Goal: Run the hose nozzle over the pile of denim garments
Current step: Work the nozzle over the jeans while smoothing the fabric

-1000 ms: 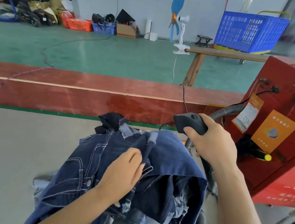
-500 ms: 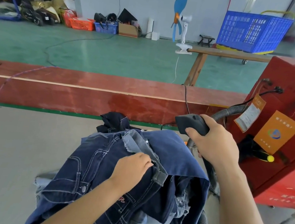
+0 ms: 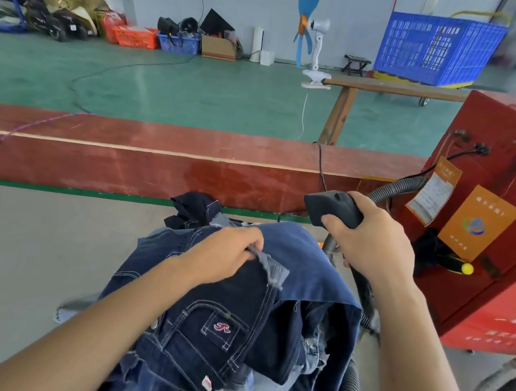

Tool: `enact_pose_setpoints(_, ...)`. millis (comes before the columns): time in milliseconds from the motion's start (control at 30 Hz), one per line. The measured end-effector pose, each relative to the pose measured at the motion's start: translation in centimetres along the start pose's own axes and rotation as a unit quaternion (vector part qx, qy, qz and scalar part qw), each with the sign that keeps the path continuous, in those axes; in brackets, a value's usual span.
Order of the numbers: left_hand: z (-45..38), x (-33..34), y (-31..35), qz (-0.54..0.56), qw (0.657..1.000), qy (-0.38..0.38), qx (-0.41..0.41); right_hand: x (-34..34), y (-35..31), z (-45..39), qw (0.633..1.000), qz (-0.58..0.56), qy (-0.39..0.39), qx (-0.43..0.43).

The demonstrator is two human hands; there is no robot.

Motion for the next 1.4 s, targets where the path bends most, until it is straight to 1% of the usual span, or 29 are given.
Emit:
enact_pose_setpoints(33,-0.2,0.1,-0.2,-0.040,0.999,-0.032,0.000,0.0,0.0,0.0,1.000,0.001,-0.001,0.000)
enact_pose_setpoints(67,-0.3,0.0,0.1,-0.110,0.994,-0.028,0.011,0.1,-0.1,0.0,1.000,0.002,-0.002,-0.001)
enact_pose_setpoints(100,-0.3,-0.5,0.7,-0.190,0.980,0.025,0.046,0.1,-0.1,0.1,1.000,0.003,-0.003,-0.002)
enact_pose_setpoints(133,-0.2,-1.1,1.3,-0.248,0.959,0.100,0.095,0.2,-0.2,0.1,1.000,0.003,-0.003,-0.003)
enact_pose_setpoints(167,0.1,-1.2,1.7,-0.269,0.944,0.137,0.131,0.2,-0.2,0.1,1.000,0.005,-0.003,-0.004)
enact_pose_setpoints(200,0.5,-1.1,1.9,-0.281,0.936,0.150,0.148,0.2,-0.2,0.0,1.000,0.005,-0.002,-0.003)
enact_pose_setpoints(233,0.8,-0.6,1.8,-0.300,0.931,0.142,0.154,0.2,-0.3,0.0,1.000,0.004,-0.002,-0.003)
enact_pose_setpoints(267,0.9,0.4,1.1,-0.310,0.936,0.093,0.137,0.2,-0.3,0.0,1.000,0.004,-0.002,-0.004)
enact_pose_setpoints(333,1.4,2.1,-0.9,-0.298,0.952,0.033,0.052,0.2,-0.3,0.1,1.000,0.004,-0.004,-0.008)
enact_pose_setpoints(367,1.9,2.3,-1.2,-0.259,0.963,0.062,0.046,0.3,-0.3,0.1,1.000,0.003,-0.004,-0.009)
enact_pose_setpoints(400,2.7,2.4,-1.2,-0.208,0.969,0.115,0.063,0.2,-0.2,0.0,1.000,0.002,-0.003,-0.011)
enact_pose_setpoints(467,3.9,3.3,-0.3,-0.165,0.960,0.196,0.113,0.2,0.0,0.0,1.000,0.002,-0.002,-0.011)
enact_pose_setpoints(533,4.4,4.9,1.1,-0.213,0.947,0.177,0.166,0.2,-0.1,0.0,1.000,0.005,-0.003,-0.010)
enact_pose_setpoints(567,4.4,5.7,1.5,-0.253,0.938,0.147,0.186,0.2,-0.1,0.0,1.000,0.006,-0.004,-0.010)
enact_pose_setpoints(600,3.9,6.2,1.6,-0.292,0.932,0.117,0.180,0.3,-0.2,0.1,1.000,0.007,-0.005,-0.011)
enact_pose_setpoints(667,2.5,5.5,0.9,-0.331,0.934,0.097,0.097,0.4,-0.3,0.3,1.000,0.006,-0.011,-0.013)
enact_pose_setpoints(733,1.0,4.2,-1.1,-0.325,0.942,0.084,0.006,0.5,-0.2,0.2,1.000,0.006,-0.013,-0.012)
enact_pose_setpoints(800,0.0,2.5,-3.2,-0.325,0.940,0.100,-0.039,0.5,-0.1,0.1,1.000,0.011,-0.012,-0.015)
enact_pose_setpoints(867,0.3,0.9,-4.6,-0.361,0.928,0.088,-0.013,0.4,-0.1,0.1,1.000,0.012,-0.011,-0.017)
enact_pose_setpoints(900,0.7,0.2,-5.1,-0.362,0.925,0.112,0.007,0.4,-0.1,0.1,1.000,0.012,-0.011,-0.017)
enact_pose_setpoints(1000,1.7,-0.2,-6.1,-0.301,0.924,0.224,0.069,0.6,0.0,0.0,1.000,0.016,-0.011,-0.013)
enact_pose_setpoints(1067,1.4,0.7,-5.5,-0.309,0.913,0.245,0.100,0.7,0.0,-0.1,1.000,0.016,-0.009,-0.013)
enact_pose_setpoints(1133,0.2,1.8,-4.9,-0.340,0.912,0.194,0.122,0.9,-0.2,-0.1,1.000,0.017,-0.008,-0.016)
enact_pose_setpoints(1167,-0.3,2.0,-4.9,-0.354,0.917,0.150,0.102,0.9,-0.3,-0.1,1.000,0.017,-0.008,-0.017)
enact_pose_setpoints(1233,-1.3,2.4,-6.2,-0.370,0.927,0.056,0.020,0.9,-0.4,0.0,1.000,0.020,-0.009,-0.022)
enact_pose_setpoints(1300,-1.5,2.9,-8.3,-0.351,0.933,-0.031,-0.073,1.0,-0.3,0.0,0.999,0.022,-0.013,-0.025)
enact_pose_setpoints(1333,-1.4,3.0,-8.6,-0.335,0.934,-0.054,-0.110,1.0,-0.2,0.0,0.999,0.023,-0.013,-0.025)
enact_pose_setpoints(1367,-1.2,2.9,-7.9,-0.336,0.933,-0.047,-0.121,1.0,-0.1,-0.1,0.999,0.024,-0.013,-0.024)
enact_pose_setpoints(1400,-1.2,2.8,-6.7,-0.338,0.934,-0.017,-0.116,1.0,-0.1,-0.2,0.999,0.027,-0.011,-0.023)
Point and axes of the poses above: each hand's wrist, its own z-axis away from the middle knuckle, its own x-axis out of the palm, y = z × x, the point moved 4 cm from there along -z, towards the middle knuckle, and after that the axes turned 5 degrees about -x, right-handed, at the moved point
